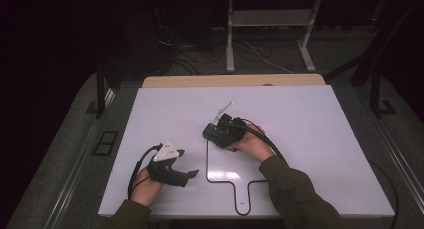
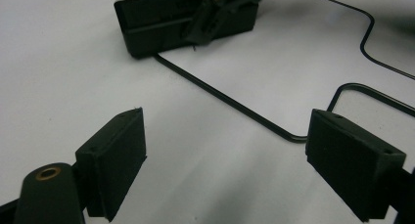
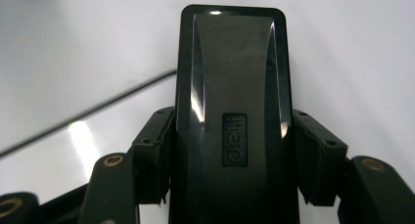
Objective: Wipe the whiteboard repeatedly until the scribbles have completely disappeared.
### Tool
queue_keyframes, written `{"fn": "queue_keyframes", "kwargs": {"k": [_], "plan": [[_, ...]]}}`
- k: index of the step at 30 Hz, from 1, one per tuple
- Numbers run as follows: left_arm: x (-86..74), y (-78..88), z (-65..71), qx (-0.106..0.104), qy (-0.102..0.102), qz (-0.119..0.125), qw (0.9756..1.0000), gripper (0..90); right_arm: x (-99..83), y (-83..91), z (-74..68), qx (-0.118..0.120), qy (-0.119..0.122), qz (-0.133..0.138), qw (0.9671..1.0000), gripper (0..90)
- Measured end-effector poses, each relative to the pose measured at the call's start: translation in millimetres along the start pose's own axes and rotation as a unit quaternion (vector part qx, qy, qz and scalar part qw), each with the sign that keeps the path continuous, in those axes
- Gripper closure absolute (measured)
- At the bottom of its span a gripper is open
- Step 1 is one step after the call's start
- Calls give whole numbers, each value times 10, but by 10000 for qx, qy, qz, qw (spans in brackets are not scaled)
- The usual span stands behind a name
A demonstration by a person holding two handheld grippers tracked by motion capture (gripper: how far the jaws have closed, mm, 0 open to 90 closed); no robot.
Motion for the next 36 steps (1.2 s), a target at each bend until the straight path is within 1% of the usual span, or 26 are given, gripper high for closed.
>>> {"fn": "queue_keyframes", "kwargs": {"k": [3, 4, 5, 6, 8, 9, 10, 11, 13, 14, 15, 16, 17, 19, 22, 23, 24, 25, 26, 27, 28, 30, 31, 32, 33, 36], "plan": [[1, -1, 2, 2, -7, -1, 10000, 141, 23, 16, -124, 65, 233, 52, 9997, 388], [0, -1, 1, 3, -6, -1, 10000, 141, 32, 28, -186, 126, 229, 65, 9996, 389], [0, -1, 1, 2, -5, 0, 10000, 141, 40, 38, -230, 110, 374, 90, 9992, 389], [0, 0, 0, 3, -6, -1, 10000, 141, 40, 38, -230, 110, 374, 90, 9992, 389], [1, 2, 2, 6, -7, 2, 10000, 141, 40, 24, -185, 69, 377, 92, 9992, 389], [1, 4, 3, 6, -10, 5, 10000, 141, 44, 13, -145, -6, 303, 104, 9995, 389], [1, 6, 6, 6, 0, 7, 10000, 141, 39, -3, -77, -90, 278, 93, 9995, 388], [0, 6, 4, 5, 0, 3, 10000, 141, 36, -17, -28, -92, 129, 75, 9998, 388], [0, 4, -2, 6, -4, 5, 10000, 141, 25, -36, 62, -117, -38, 68, 9999, 389], [-1, 4, -3, 4, -5, 1, 10000, 141, 21, -39, 77, -81, -93, 74, 9999, 389], [-2, 4, -5, 3, -7, -3, 10000, 141, 20, -37, 71, -87, -92, 76, 9999, 388], [-2, 4, -6, 3, -8, -4, 10000, 141, 19, -30, 57, -133, -36, 60, 9999, 388], [-1, 3, -6, 4, -7, -1, 10000, 141, 20, -21, 24, -111, -9, 50, 9999, 388], [0, 3, -2, 8, -4, 3, 10000, 141, 26, 2, -82, 36, 116, 88, 9999, 388], [2, 2, 3, 7, -13, 6, 10000, 141, 32, 38, -227, 160, 320, 123, 9993, 388], [2, 0, 3, 9, -10, 4, 10000, 141, 32, 45, -250, 143, 369, 129, 9991, 388], [1, -1, 3, 8, -13, -7, 10000, 141, 34, 49, -267, 187, 341, 133, 9992, 388], [2, -1, 5, 5, -22, -6, 10000, 141, 30, 46, -250, 204, 333, 120, 9992, 388], [3, 0, 7, 3, -23, -4, 10000, 141, 31, 32, -202, 86, 384, 138, 9991, 388], [-4, 7, 3, 2, -49, -43, 10000, 141, 36, 25, -162, -38, 326, 124, 9994, 388], [-1, 6, 2, 5, -32, -22, 10000, 141, 36, 5, -90, -142, 299, 115, 9994, 389], [-3, 8, -1, 5, -28, -32, 10000, 141, 35, -30, 14, -111, 41, 88, 9999, 388], [-3, 7, -1, 2, -28, -31, 10000, 141, 36, -41, 44, -72, -70, 100, 9999, 388], [-4, 6, -1, -4, -32, -31, 10000, 141, 31, -48, 68, -76, -69, 98, 9999, 388], [-1, 0, 0, -6, -11, -9, 10000, 141, 33, -45, 58, -103, -70, 91, 9999, 389], [1, -1, 0, -1, -4, 4, 10000, 141, 40, -22, -40, -37, 36, 101, 9999, 388]]}}
Point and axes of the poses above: each handheld gripper's, and its own axes: y roughly backward along the jaws, x roughly out of its top, z roughly to its right, the point moved 10 cm from there along -y, roughly forward along the jaws, and after that the axes turned 12 degrees about -x, right-handed, at the moved point
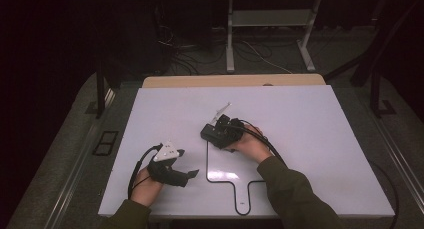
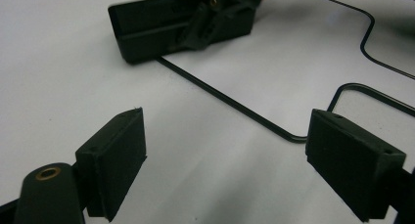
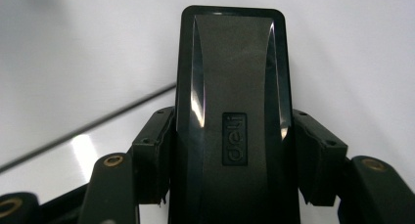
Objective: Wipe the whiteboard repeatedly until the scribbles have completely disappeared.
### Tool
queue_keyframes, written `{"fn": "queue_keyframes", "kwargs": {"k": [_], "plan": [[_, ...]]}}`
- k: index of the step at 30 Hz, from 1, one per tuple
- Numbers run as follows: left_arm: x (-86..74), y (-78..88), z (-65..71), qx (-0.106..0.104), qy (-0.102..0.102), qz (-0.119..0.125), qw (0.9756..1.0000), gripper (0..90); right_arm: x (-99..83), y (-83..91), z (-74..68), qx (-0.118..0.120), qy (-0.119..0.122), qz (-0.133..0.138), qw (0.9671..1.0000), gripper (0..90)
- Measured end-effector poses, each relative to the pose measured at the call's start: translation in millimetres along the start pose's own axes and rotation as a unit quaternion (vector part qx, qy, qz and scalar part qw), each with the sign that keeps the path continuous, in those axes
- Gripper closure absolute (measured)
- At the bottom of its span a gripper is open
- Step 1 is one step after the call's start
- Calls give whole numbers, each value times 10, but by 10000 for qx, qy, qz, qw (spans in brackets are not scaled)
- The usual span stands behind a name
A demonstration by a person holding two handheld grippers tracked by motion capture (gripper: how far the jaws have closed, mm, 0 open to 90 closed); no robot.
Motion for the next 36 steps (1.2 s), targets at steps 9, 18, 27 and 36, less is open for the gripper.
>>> {"fn": "queue_keyframes", "kwargs": {"k": [9, 18, 27, 36], "plan": [[-3, 16, 0, 13, -46, -37, 10000, 141, -45, 55, -87, 88, 161, 25, 9998, 388], [1, 11, -1, 26, -4, -4, 10000, 141, -317, 107, 371, -281, -285, -122, 9991, 388], [5, 3, 1, 31, -1, 17, 10000, 141, -618, 247, 586, -403, -481, -159, 9979, 388], [9, 4, 4, 34, 0, 20, 10000, 141, -811, 373, 583, -398, -542, -151, 9976, 388]]}}
Point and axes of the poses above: each handheld gripper's, and its own axes: y roughly backward along the jaws, x roughly out of its top, z roughly to its right, the point moved 10 cm from there along -y, roughly forward along the jaws, and after that the axes turned 12 degrees about -x, right-handed, at the moved point
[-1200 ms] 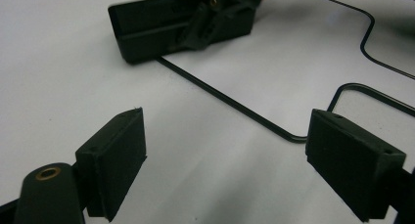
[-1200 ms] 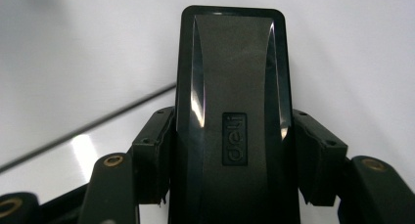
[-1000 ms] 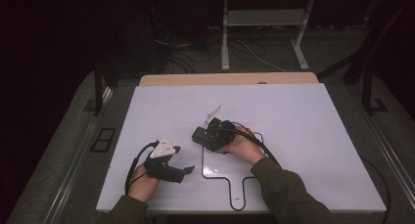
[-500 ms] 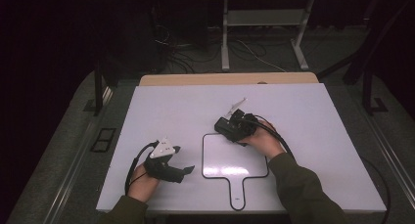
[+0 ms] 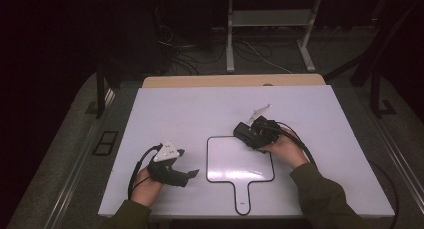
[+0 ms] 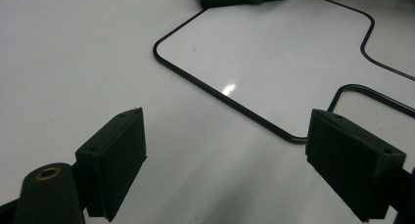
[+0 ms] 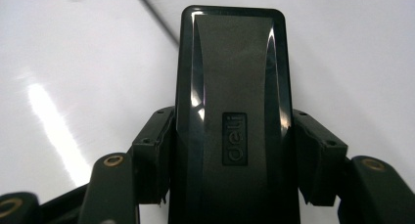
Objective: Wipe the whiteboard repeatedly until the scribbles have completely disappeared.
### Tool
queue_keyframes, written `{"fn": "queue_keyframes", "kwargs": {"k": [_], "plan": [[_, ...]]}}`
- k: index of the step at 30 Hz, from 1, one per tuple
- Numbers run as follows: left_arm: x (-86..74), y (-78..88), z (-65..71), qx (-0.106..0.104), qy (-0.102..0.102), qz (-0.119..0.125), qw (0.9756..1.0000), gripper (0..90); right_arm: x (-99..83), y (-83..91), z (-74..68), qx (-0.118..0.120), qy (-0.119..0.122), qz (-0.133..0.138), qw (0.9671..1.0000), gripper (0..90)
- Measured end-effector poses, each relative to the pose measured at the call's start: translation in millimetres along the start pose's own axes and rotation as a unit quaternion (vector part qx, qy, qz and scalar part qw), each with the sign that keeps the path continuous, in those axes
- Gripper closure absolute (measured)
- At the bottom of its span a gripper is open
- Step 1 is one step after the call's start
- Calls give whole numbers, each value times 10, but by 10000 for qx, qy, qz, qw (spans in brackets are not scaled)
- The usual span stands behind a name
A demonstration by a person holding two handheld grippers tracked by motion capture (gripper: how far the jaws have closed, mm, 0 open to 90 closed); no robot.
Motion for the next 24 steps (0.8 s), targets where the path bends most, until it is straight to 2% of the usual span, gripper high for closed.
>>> {"fn": "queue_keyframes", "kwargs": {"k": [4, 6, 8, 10, 14, 19, 22, 24], "plan": [[-4, 1, -5, 2, 9, -2, 10000, 141, -61, 80, -154, 226, 99, 52, 9997, 388], [0, 1, -2, 2, -1, 3, 10000, 141, -83, 116, -223, 284, 252, 64, 9993, 388], [4, 4, 4, 2, -3, 15, 10000, 141, -97, 130, -234, 304, 292, 43, 9991, 389], [0, 11, 2, 10, 3, 0, 10000, 141, -116, 122, -162, 254, 184, -3, 9995, 389], [-4, 7, -8, 13, 13, -7, 10000, 141, -155, 66, 93, 49, -191, -29, 9998, 389], [-1, 7, -8, 19, 11, -2, 10000, 141, -197, 28, 304, -161, -352, -56, 9992, 389], [-1, 7, -8, 19, 12, -2, 10000, 141, -201, 31, 313, -211, -371, -65, 9991, 389], [-2, 2, -11, 12, 5, -10, 10000, 141, -185, 43, 250, -133, -326, -69, 9994, 389]]}}
Point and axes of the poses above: each handheld gripper's, and its own axes: y roughly backward along the jaws, x roughly out of its top, z roughly to its right, the point moved 10 cm from there along -y, roughly forward along the jaws, and after that the axes turned 12 degrees about -x, right-handed, at the moved point
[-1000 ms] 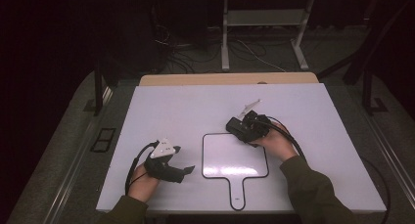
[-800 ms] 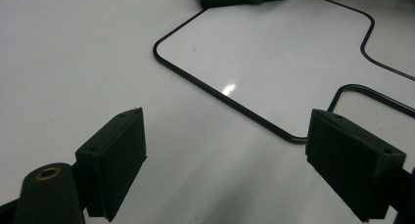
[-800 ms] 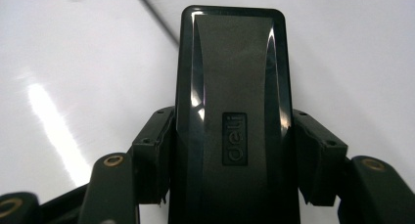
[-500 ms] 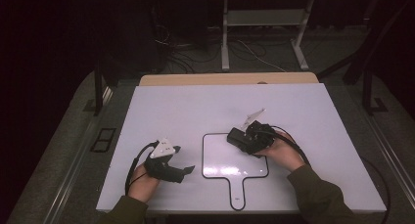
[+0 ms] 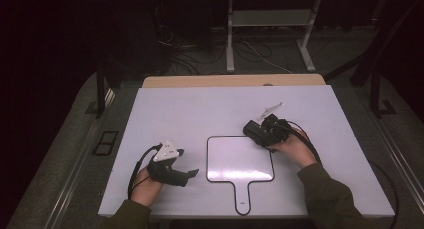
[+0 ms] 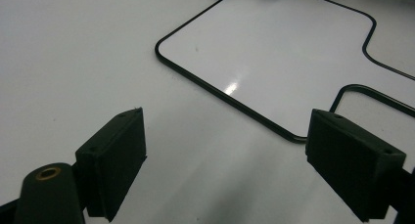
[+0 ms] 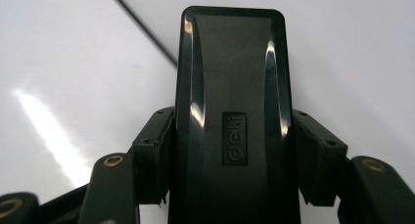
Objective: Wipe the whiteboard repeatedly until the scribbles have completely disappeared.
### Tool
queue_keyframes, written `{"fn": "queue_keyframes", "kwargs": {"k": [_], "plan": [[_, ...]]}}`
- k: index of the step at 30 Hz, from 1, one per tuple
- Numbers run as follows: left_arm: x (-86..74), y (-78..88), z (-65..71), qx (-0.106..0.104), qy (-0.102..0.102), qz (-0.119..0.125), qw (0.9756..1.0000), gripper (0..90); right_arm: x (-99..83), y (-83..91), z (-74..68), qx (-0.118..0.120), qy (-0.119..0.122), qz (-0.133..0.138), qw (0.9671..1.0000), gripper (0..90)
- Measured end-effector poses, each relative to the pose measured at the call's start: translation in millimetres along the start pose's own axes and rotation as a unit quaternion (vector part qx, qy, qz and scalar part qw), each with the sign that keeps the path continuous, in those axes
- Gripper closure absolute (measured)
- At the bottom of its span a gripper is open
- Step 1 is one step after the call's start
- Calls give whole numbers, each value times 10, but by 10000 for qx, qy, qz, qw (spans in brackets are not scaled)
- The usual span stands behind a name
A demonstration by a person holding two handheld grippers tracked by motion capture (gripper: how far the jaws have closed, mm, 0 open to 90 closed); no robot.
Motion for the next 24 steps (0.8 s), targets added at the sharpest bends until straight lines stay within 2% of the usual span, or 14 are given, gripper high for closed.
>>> {"fn": "queue_keyframes", "kwargs": {"k": [3, 5, 9, 10, 12, 15, 20, 24], "plan": [[-1, -5, 1, 8, 7, -10, 10000, 141, 50, 17, -178, 163, 110, 21, 9998, 389], [-10, 3, -3, 1, -62, -91, 9999, 141, 93, 12, -271, 250, 174, 64, 9995, 389], [-7, 3, 5, -2, -68, -78, 9999, 141, 186, -6, -429, 374, 373, 114, 9985, 389], [-6, 5, 3, 6, -53, -61, 10000, 141, 204, -20, -431, 339, 460, 148, 9983, 389], [-11, 12, -5, 6, -59, -65, 10000, 141, 214, -28, -415, 352, 383, 116, 9986, 389], [-18, 18, -10, 19, -81, -96, 9999, 141, 195, -49, -288, 217, 156, 77, 9996, 389], [-18, 12, -10, 27, -80, -98, 9999, 141, 119, -53, -96, 97, -28, 36, 9999, 389], [-29, 27, -15, 28, -133, -163, 9998, 141, 114, -18, -61, 202, -114, 117, 9997, 389]]}}
Point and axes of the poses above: each handheld gripper's, and its own axes: y roughly backward along the jaws, x roughly out of its top, z roughly to its right, the point moved 10 cm from there along -y, roughly forward along the jaws, and after that the axes turned 12 degrees about -x, right-handed, at the moved point
